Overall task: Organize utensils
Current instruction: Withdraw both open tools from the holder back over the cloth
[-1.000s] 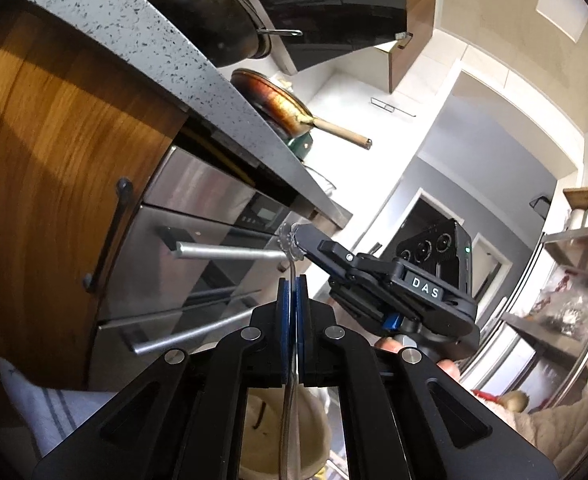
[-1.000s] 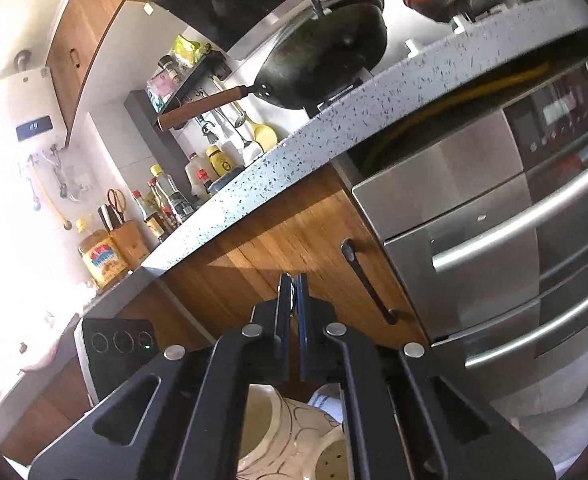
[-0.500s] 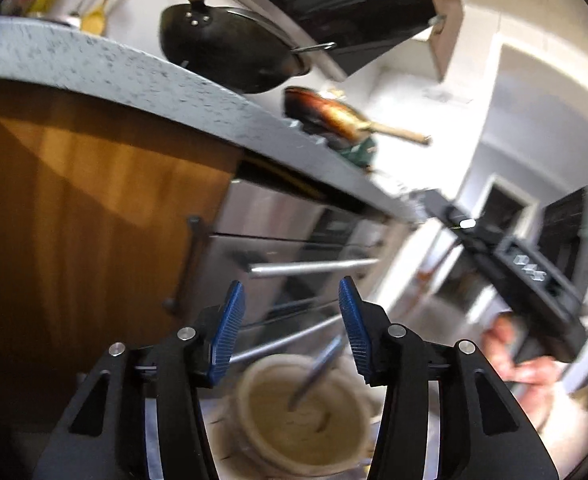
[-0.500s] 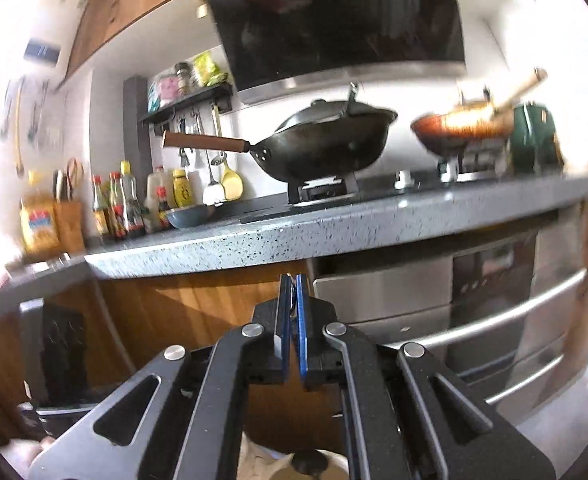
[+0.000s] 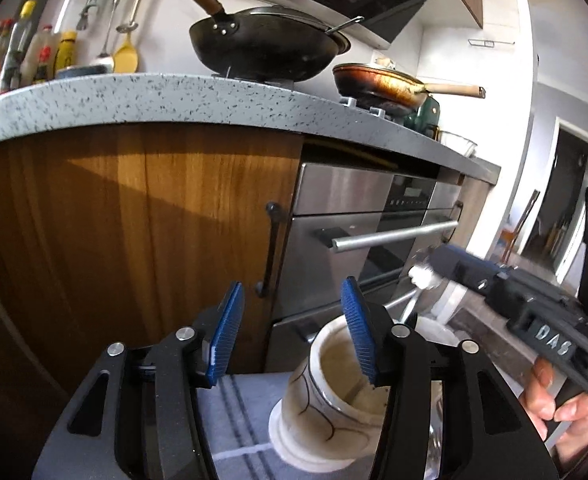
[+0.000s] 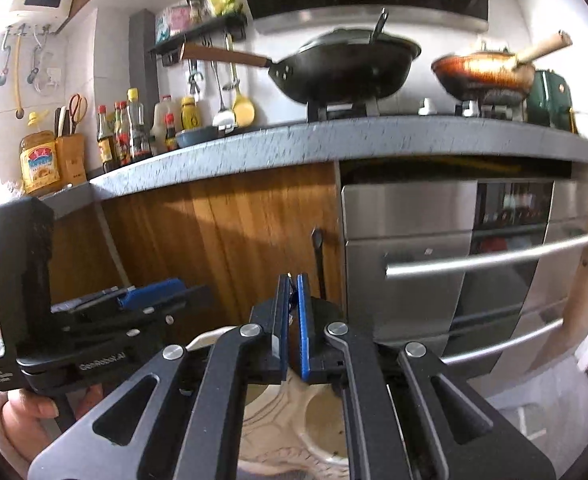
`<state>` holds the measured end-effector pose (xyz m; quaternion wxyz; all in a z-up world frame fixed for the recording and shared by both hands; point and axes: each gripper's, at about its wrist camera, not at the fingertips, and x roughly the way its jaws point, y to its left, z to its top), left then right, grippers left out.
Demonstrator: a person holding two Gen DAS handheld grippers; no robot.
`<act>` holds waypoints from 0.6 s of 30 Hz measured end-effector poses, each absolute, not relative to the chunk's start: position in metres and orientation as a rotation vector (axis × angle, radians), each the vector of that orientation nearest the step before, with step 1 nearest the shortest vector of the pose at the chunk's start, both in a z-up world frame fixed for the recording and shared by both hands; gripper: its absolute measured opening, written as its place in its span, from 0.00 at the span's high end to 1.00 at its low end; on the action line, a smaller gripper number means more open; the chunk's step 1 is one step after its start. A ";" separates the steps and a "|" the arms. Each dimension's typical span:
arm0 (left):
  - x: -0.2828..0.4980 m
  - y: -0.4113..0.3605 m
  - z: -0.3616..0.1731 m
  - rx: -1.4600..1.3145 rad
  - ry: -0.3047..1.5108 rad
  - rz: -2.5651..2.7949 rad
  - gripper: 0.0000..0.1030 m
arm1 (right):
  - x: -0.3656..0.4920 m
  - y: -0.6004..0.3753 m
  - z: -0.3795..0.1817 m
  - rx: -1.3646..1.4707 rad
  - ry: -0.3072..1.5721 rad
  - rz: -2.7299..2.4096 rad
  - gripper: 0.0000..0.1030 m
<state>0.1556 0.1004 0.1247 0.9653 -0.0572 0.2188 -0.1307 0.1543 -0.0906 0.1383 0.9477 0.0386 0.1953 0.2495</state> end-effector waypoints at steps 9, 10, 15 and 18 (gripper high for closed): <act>0.126 0.096 0.141 -0.056 0.474 -0.219 0.36 | 0.152 -0.091 0.131 0.159 0.508 0.552 0.79; 0.123 0.095 0.142 -0.045 0.476 -0.214 0.36 | 0.149 -0.094 0.132 0.167 0.508 0.553 0.78; 0.090 0.084 0.147 0.007 0.489 -0.208 0.29 | 0.117 -0.132 0.145 0.240 0.489 0.532 0.65; 0.073 0.069 0.140 0.040 0.520 -0.224 0.27 | 0.096 -0.158 0.144 0.265 0.500 0.510 0.62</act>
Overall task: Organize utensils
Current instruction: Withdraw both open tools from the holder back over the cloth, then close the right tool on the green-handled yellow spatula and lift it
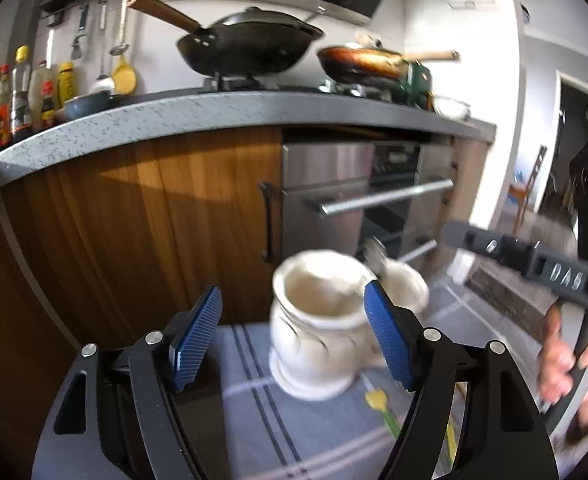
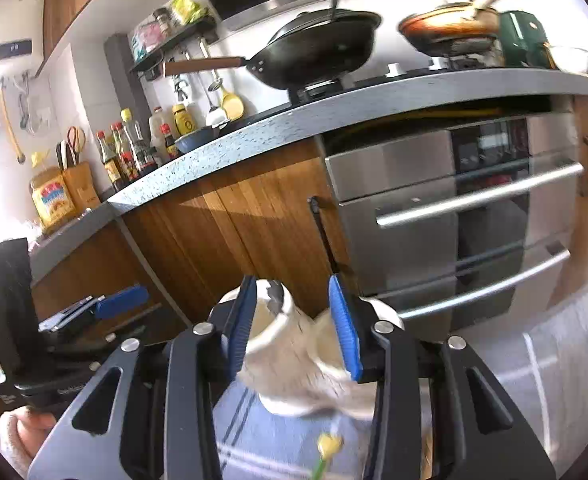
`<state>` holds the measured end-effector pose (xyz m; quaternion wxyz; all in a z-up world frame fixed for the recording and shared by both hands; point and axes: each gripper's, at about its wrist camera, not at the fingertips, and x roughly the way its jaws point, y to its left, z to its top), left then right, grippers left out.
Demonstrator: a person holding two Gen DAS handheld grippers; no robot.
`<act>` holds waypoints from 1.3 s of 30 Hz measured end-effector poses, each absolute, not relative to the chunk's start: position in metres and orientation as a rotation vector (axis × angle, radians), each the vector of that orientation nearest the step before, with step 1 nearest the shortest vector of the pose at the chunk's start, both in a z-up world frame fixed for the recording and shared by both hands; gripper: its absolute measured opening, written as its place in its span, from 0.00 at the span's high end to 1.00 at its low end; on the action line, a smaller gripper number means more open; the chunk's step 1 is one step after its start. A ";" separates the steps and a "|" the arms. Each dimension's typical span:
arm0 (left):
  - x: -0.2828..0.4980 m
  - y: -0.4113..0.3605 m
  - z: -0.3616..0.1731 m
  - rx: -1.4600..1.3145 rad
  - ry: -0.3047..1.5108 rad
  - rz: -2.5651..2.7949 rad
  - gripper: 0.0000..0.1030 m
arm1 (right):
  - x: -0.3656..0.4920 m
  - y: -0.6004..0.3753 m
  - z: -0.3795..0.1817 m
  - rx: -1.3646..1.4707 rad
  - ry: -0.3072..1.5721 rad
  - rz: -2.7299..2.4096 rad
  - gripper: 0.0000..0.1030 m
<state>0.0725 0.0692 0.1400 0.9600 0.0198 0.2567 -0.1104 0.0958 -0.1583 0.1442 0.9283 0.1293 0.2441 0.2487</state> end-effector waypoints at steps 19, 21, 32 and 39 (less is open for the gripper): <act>0.043 0.023 0.041 0.003 0.753 -0.253 0.27 | 0.041 -0.188 0.032 0.205 0.738 0.374 0.57; 0.046 0.026 0.031 -0.004 0.774 -0.228 0.27 | 0.040 -0.181 0.025 0.184 0.752 0.380 0.57; 0.053 0.054 0.026 -0.075 0.767 -0.144 0.27 | 0.048 -0.116 0.000 0.024 0.832 0.434 0.66; 0.057 0.058 0.025 -0.083 0.772 -0.161 0.27 | 0.068 -0.078 -0.017 -0.076 0.887 0.374 0.75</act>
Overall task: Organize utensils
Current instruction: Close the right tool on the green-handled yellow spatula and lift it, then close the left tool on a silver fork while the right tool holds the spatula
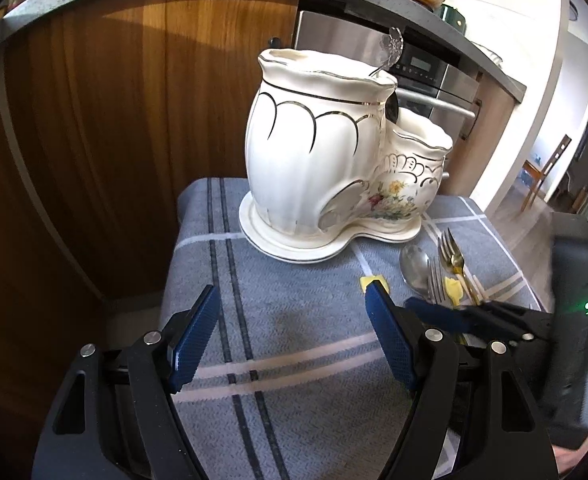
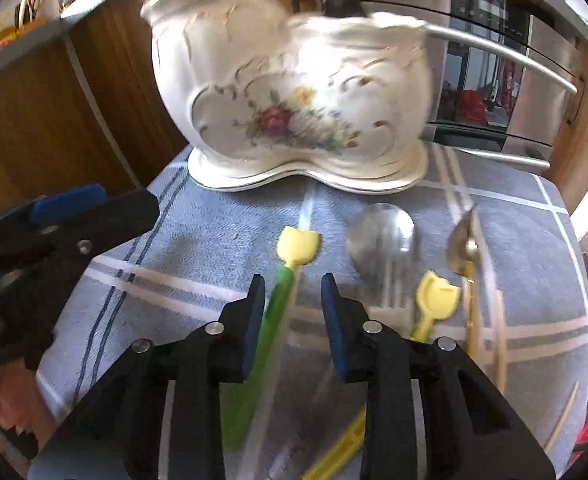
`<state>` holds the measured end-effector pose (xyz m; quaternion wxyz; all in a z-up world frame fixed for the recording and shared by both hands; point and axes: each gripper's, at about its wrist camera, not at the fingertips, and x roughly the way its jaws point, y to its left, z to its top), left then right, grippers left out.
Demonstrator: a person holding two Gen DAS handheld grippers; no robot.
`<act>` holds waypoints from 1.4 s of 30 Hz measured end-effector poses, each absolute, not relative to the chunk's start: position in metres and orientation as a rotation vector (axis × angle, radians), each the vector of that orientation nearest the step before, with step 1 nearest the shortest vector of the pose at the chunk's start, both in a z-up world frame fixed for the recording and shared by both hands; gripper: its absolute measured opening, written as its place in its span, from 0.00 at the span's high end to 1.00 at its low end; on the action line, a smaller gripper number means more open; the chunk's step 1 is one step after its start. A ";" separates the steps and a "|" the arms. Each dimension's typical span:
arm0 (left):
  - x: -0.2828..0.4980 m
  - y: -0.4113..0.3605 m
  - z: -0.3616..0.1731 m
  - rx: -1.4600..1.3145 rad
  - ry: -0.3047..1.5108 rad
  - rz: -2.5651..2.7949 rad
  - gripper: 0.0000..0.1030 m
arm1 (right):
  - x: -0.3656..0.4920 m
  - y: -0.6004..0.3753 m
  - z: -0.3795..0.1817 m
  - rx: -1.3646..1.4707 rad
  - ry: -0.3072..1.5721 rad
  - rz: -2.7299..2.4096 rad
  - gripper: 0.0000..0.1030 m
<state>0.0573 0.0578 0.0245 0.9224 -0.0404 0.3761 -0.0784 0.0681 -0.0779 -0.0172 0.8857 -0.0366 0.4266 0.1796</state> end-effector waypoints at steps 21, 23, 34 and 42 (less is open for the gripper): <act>0.060 0.054 0.021 -0.064 0.785 -0.206 0.27 | 0.054 -0.132 0.025 0.134 0.774 0.449 0.91; 0.060 0.047 0.019 -0.048 0.789 -0.216 0.27 | 0.053 -0.151 0.033 0.167 0.756 0.437 0.91; 0.055 -0.011 0.010 -0.011 0.858 -0.410 0.38 | 0.056 -0.211 0.048 0.275 0.705 0.369 0.91; 0.079 -0.049 0.011 0.003 0.870 -0.463 0.51 | 0.059 -0.223 0.047 0.282 0.689 0.368 0.91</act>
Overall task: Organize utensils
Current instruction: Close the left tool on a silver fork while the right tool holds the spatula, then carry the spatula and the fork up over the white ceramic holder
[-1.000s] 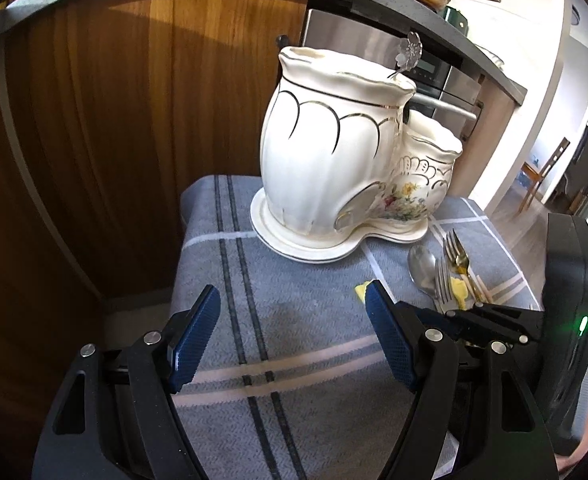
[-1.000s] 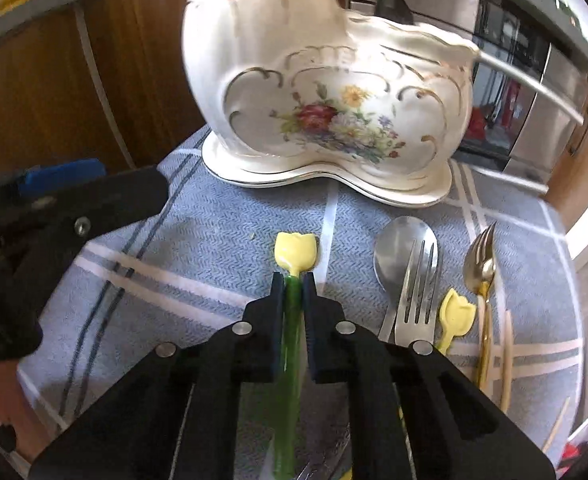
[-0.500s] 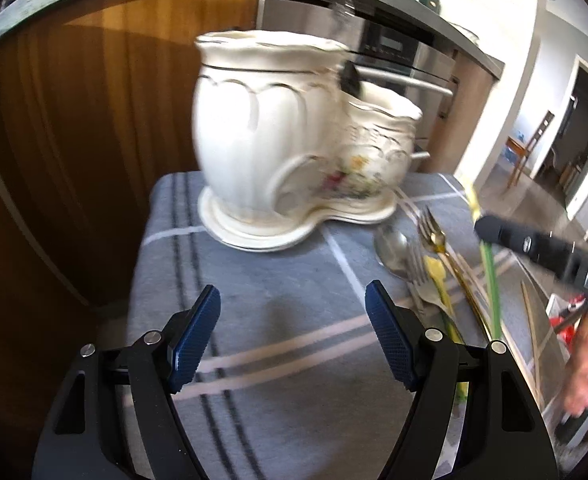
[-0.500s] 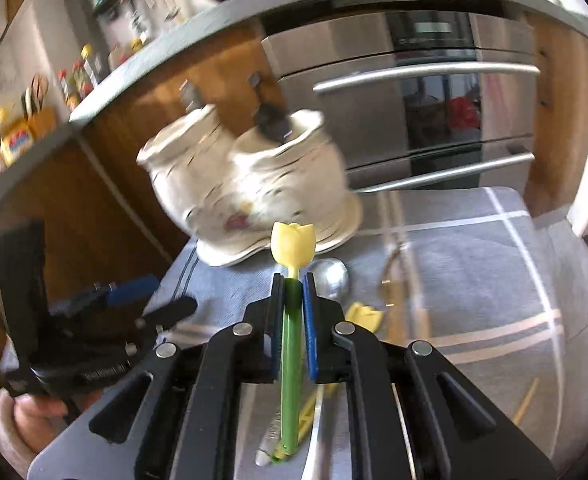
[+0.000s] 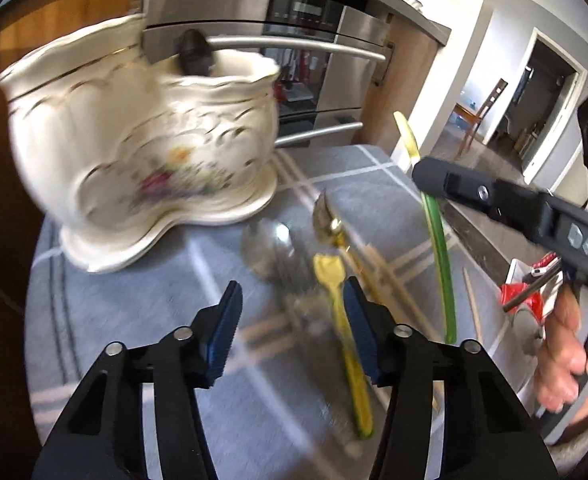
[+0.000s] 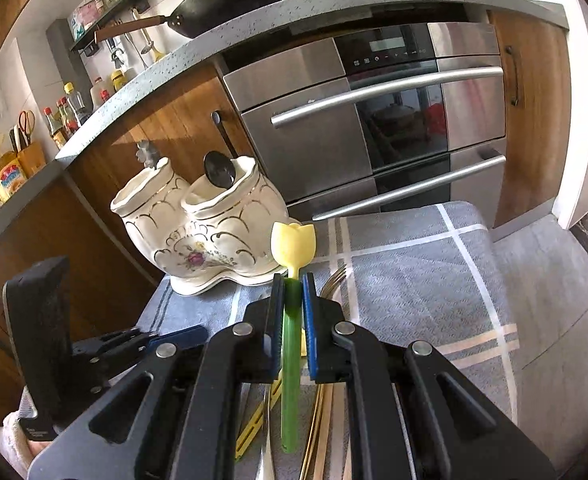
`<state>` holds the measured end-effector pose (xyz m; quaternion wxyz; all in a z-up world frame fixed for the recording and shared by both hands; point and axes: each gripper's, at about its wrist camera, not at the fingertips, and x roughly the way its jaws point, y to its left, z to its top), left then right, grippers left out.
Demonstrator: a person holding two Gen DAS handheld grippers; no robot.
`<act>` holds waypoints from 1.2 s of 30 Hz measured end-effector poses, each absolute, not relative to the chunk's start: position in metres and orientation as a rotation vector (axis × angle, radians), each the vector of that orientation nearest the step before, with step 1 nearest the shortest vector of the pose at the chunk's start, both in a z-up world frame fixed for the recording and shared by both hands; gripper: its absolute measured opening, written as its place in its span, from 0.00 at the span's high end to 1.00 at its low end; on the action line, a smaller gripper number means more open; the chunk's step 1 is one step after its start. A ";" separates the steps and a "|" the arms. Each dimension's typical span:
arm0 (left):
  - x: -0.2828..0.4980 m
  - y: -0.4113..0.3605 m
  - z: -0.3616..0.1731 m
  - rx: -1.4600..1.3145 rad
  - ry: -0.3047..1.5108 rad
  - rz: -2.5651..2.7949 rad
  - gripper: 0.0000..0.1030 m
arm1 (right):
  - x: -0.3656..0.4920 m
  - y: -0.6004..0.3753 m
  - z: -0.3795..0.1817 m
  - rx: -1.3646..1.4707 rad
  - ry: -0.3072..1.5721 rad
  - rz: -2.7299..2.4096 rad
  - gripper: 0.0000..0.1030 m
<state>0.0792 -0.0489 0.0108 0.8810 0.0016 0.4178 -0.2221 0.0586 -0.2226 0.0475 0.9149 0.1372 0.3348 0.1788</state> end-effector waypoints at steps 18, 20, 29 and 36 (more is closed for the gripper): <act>0.122 -0.068 -0.013 0.047 0.913 -0.495 0.86 | 0.064 -0.226 0.047 0.297 0.698 0.406 0.91; 0.121 -0.066 -0.011 0.037 0.906 -0.497 0.92 | 0.064 -0.226 0.047 0.295 0.698 0.403 0.91; 0.092 -0.040 0.029 -0.036 0.759 -0.503 0.97 | 0.064 -0.226 0.049 0.282 0.675 0.375 0.91; 0.055 -0.027 0.075 0.005 0.568 -0.447 0.97 | 0.058 -0.225 0.055 0.276 0.621 0.377 0.91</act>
